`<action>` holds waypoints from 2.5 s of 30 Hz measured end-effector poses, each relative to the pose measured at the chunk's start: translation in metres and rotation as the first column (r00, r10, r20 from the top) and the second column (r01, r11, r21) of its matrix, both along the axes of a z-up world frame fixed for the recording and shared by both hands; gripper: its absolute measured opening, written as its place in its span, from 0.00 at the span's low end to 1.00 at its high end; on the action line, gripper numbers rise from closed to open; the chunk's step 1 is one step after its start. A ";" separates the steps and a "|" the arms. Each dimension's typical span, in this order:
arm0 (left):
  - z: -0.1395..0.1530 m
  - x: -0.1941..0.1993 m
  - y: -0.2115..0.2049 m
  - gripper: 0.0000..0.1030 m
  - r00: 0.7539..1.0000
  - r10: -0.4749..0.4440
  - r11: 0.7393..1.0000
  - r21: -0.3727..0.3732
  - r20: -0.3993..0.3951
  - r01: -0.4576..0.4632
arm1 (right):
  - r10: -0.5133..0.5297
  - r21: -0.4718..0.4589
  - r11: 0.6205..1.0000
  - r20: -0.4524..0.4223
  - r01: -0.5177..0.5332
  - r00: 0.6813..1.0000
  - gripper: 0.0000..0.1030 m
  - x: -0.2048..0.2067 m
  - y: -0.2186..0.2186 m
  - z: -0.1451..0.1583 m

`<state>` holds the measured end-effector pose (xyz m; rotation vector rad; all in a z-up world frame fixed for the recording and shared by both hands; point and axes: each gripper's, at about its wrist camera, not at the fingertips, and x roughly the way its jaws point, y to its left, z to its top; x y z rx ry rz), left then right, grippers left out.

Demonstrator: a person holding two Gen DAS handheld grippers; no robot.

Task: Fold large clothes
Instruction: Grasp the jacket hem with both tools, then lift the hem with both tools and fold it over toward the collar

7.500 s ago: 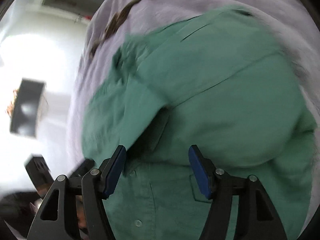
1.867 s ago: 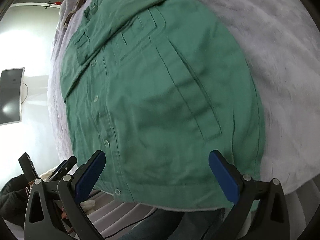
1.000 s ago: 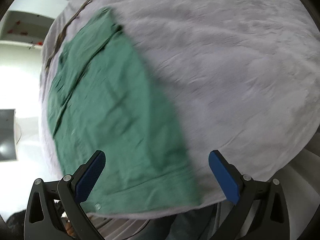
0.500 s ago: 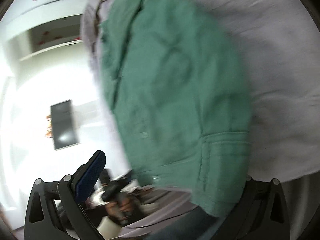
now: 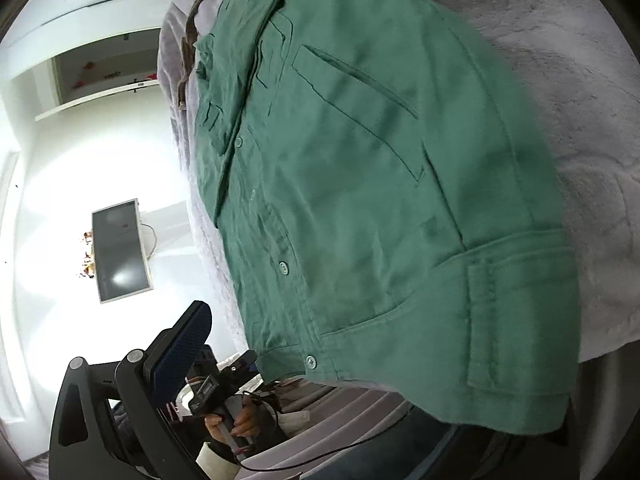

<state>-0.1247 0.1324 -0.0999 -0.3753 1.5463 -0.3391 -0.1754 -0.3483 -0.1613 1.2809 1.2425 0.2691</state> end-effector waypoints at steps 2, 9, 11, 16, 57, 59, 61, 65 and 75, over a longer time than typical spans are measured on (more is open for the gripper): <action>-0.002 0.000 0.001 1.00 1.000 0.000 1.000 -0.004 -0.001 0.000 | -0.002 0.000 1.000 -0.016 0.002 1.000 1.00 0.002 0.005 -0.003; -0.005 -0.002 0.001 0.69 1.000 -0.019 0.996 0.092 0.003 0.019 | -0.043 -0.010 0.999 -0.035 0.042 0.998 0.99 -0.004 0.010 -0.004; -0.003 -0.004 0.002 0.57 0.999 -0.039 0.992 0.120 0.010 0.037 | -0.056 -0.012 0.998 -0.040 0.056 0.998 0.92 -0.005 0.008 -0.003; 0.008 -0.001 0.013 0.35 0.999 -0.025 0.999 -0.023 0.023 0.026 | -0.105 -0.004 0.994 -0.099 0.105 0.990 0.06 -0.010 -0.006 -0.007; 0.018 0.365 -0.027 0.52 0.887 0.309 0.949 -0.055 0.342 -0.309 | 0.110 -0.170 0.982 0.159 -0.083 0.981 0.28 0.411 -0.032 0.023; 0.031 0.357 -0.022 0.70 0.862 0.314 0.943 -0.025 0.398 -0.332 | 0.138 -0.239 0.967 0.186 -0.091 0.973 0.51 0.410 -0.031 0.040; 0.048 0.349 -0.015 0.82 0.832 0.300 0.939 0.006 0.467 -0.343 | 0.166 -0.370 0.927 0.252 -0.063 0.954 0.75 0.404 -0.036 0.073; 0.070 0.343 -0.017 0.82 0.831 0.194 0.958 0.081 0.521 -0.275 | 0.198 -0.578 0.816 0.266 -0.009 0.944 0.75 0.394 -0.045 0.105; 0.025 0.386 -0.052 0.82 0.884 0.039 0.952 0.250 0.467 -0.174 | 0.246 -0.716 0.680 0.022 -0.156 0.969 0.06 0.403 -0.046 0.034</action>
